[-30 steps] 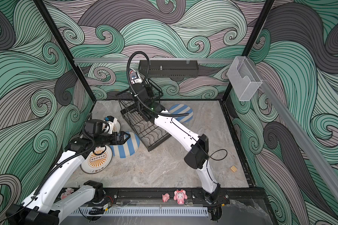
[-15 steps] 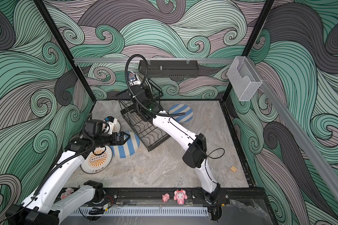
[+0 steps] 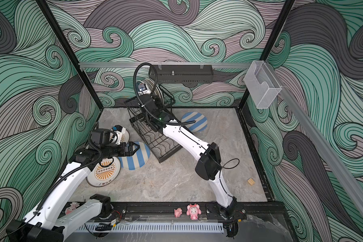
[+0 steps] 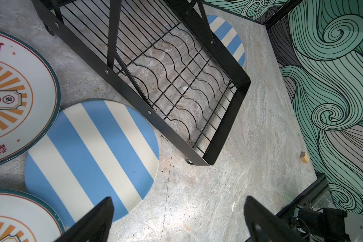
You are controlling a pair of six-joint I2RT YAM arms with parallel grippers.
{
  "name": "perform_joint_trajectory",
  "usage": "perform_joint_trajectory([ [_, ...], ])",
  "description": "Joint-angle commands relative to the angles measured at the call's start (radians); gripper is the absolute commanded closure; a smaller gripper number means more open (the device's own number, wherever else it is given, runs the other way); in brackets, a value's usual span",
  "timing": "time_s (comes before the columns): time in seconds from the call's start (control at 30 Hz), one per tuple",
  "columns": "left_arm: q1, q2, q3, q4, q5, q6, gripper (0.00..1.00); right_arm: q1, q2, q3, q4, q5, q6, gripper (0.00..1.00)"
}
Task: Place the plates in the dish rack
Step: 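Lower the held plate into the rack slots beside the stacked plates, then press the plate against the stacked plates with the right gripper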
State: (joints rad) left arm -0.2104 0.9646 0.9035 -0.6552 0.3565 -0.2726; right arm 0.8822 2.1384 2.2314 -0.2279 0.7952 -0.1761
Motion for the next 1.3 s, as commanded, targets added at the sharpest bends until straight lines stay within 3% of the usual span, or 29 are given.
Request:
perform_joint_trajectory([
  [0.0,0.007,-0.009,0.021,-0.015,0.014,0.007,0.01,-0.009,-0.014,0.004,0.051,0.011,0.019,1.0],
  [0.77,0.008,-0.012,0.015,-0.02,0.01,0.007,0.01,-0.02,0.097,0.141,-0.049,0.013,0.045,1.0],
  [0.9,0.008,-0.012,0.018,-0.024,0.01,0.009,0.01,-0.019,0.106,0.164,-0.071,0.009,0.043,0.87],
  [1.17,0.008,-0.013,0.022,-0.02,0.013,0.005,0.02,-0.017,0.079,0.15,-0.071,-0.006,0.037,0.81],
  [1.27,0.008,-0.016,0.022,-0.021,0.015,0.004,0.01,-0.015,0.065,0.139,-0.073,-0.019,0.043,0.73],
])
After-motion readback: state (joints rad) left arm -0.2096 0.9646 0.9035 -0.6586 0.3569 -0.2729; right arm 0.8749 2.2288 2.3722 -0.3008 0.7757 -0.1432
